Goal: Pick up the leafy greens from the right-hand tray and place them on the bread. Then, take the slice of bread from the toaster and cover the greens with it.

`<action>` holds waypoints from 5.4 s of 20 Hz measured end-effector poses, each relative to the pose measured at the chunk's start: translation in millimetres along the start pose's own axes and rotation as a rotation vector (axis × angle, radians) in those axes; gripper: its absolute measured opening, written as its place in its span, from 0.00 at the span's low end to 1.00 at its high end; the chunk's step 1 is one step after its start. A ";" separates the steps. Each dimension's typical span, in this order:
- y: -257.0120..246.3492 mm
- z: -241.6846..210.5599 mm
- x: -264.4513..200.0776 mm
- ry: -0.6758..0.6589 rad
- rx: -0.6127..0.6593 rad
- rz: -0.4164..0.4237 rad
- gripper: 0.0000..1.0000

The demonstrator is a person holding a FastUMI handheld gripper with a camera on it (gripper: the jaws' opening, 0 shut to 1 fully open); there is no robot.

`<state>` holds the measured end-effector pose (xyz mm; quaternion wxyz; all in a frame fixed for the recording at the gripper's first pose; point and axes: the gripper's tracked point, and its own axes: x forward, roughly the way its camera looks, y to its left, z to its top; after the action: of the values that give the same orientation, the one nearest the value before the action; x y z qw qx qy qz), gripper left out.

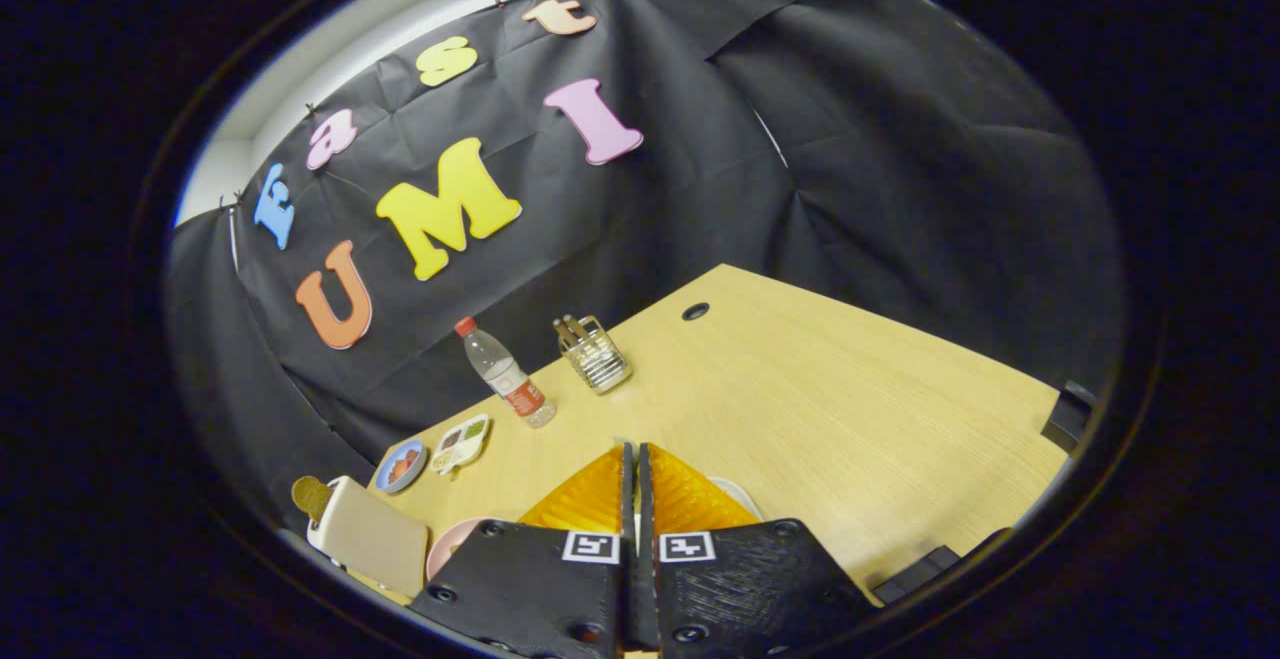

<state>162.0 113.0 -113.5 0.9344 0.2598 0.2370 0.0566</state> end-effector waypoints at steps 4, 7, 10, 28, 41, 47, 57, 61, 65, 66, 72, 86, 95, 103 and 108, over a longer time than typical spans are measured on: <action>30.8 8.5 -14.2 -0.022 -0.026 0.040 0.00; 62.0 9.4 -22.5 -0.030 -0.034 0.087 0.00; 98.3 2.8 -26.1 -0.023 -0.058 0.140 0.00; 271.7 -131.9 -25.1 0.144 -0.052 0.401 0.00; 236.7 -158.4 -5.0 0.170 0.013 0.352 0.00; 192.7 -160.1 13.0 0.152 -0.005 0.263 0.00; 147.2 -180.0 38.0 0.173 -0.097 0.157 0.00; 141.4 -182.9 39.7 0.178 -0.148 0.148 0.11; 131.7 -172.2 38.7 0.129 -0.212 0.120 0.42; 129.3 -169.1 36.3 0.116 -0.219 0.113 0.49; 120.7 -132.3 16.4 -0.023 -0.307 0.075 0.94; 140.5 -46.5 -92.2 -0.338 -0.450 0.029 0.96; 259.6 -72.4 -129.8 -0.374 -0.487 0.177 0.95; 347.8 -137.3 -105.3 -0.275 -0.465 0.251 0.95; 384.6 -184.3 -76.2 -0.180 -0.490 0.252 0.95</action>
<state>14.5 510.3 -23.7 0.9721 0.0579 0.0983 0.2048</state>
